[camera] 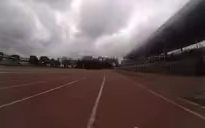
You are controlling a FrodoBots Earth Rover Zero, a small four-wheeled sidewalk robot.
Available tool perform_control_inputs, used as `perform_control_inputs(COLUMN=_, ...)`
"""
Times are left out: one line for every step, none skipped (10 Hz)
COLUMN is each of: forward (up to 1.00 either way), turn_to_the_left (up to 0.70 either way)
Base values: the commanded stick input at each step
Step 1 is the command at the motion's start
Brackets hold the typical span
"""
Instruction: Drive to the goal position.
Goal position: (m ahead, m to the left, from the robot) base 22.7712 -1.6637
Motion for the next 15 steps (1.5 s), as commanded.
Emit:
perform_control_inputs(forward=0.7, turn_to_the_left=0.0)
perform_control_inputs(forward=0.7, turn_to_the_left=0.0)
perform_control_inputs(forward=0.7, turn_to_the_left=0.0)
perform_control_inputs(forward=0.7, turn_to_the_left=0.0)
perform_control_inputs(forward=0.7, turn_to_the_left=0.0)
perform_control_inputs(forward=0.7, turn_to_the_left=0.0)
perform_control_inputs(forward=0.7, turn_to_the_left=0.0)
perform_control_inputs(forward=0.7, turn_to_the_left=0.0)
perform_control_inputs(forward=0.7, turn_to_the_left=0.0)
perform_control_inputs(forward=0.7, turn_to_the_left=0.0)
perform_control_inputs(forward=0.7, turn_to_the_left=0.0)
perform_control_inputs(forward=0.7, turn_to_the_left=0.0)
perform_control_inputs(forward=0.7, turn_to_the_left=0.0)
perform_control_inputs(forward=0.7, turn_to_the_left=0.0)
perform_control_inputs(forward=0.7, turn_to_the_left=0.0)
